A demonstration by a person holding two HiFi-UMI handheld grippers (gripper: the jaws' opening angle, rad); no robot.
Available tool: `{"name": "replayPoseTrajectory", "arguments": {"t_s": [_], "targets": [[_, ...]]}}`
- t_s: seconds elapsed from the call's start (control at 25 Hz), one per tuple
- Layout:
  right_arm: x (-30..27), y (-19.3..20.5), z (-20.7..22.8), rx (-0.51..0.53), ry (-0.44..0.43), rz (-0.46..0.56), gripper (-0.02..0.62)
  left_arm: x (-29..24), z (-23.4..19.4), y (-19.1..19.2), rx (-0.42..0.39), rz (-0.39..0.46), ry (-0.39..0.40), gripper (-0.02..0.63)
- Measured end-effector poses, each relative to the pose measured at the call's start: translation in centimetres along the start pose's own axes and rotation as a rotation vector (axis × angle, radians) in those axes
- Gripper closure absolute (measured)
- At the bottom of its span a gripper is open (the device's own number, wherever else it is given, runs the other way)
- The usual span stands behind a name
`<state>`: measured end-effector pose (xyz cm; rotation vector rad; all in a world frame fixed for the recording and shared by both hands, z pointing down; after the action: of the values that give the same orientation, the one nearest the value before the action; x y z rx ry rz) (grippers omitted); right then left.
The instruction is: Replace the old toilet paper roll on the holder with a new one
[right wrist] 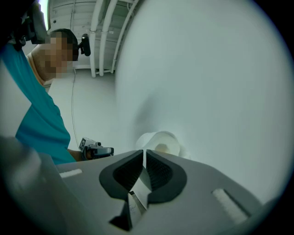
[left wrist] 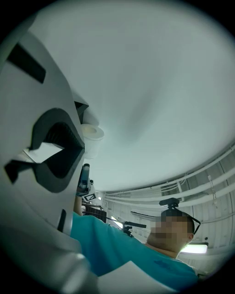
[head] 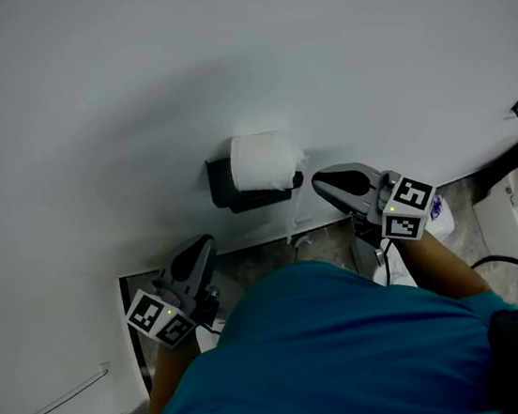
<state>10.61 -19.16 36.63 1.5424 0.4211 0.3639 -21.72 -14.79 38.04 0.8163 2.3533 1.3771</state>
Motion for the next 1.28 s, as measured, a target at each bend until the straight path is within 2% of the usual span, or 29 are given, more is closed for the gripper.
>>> {"name": "replayPoseTrajectory", "arguments": {"t_s": [0.12, 0.32, 0.48, 0.88, 0.96, 1.04, 1.28], "targets": [[-0.7, 0.1, 0.4, -0.029, -0.035, 0.003, 0.558, 0.4, 0.0, 0.0, -0.004, 0.004, -0.017, 0.597], [-2.8, 0.3, 0.9, -0.056, -0.114, -0.046, 0.369, 0.5, -0.1, -0.1, -0.006, 0.004, -0.030, 0.597], [-4.2, 0.4, 1.0, -0.052, -0.123, -0.098, 0.324, 0.5, 0.1, -0.1, -0.012, -0.002, -0.036, 0.597], [-6.9, 0.3, 1.1, -0.013, -0.089, -0.200, 0.325, 1.7, -0.4, -0.3, -0.010, 0.013, -0.062, 0.598], [-7.1, 0.4, 1.1, -0.009, -0.088, -0.206, 0.348, 1.8, -0.6, -0.3, -0.007, 0.015, -0.063, 0.597], [-7.2, 0.4, 1.0, 0.009, -0.079, -0.198, 0.420, 2.0, -0.7, -0.3, -0.006, 0.017, -0.065, 0.597], [-7.1, 0.0, 0.6, 0.069, -0.095, -0.175, 0.459, 2.1, -0.9, -0.3, -0.003, 0.023, -0.063, 0.597]]}}
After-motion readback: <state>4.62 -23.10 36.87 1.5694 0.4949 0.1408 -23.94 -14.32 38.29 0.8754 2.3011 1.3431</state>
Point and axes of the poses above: the fingertips, and each gripper's own axes: x backward along the fingers, z to its right, y out of its underside, the point moved 8 cm from there along x, backward along the fingers, and after that the axes turned 13 degrees about x, right-handed, at the moved point
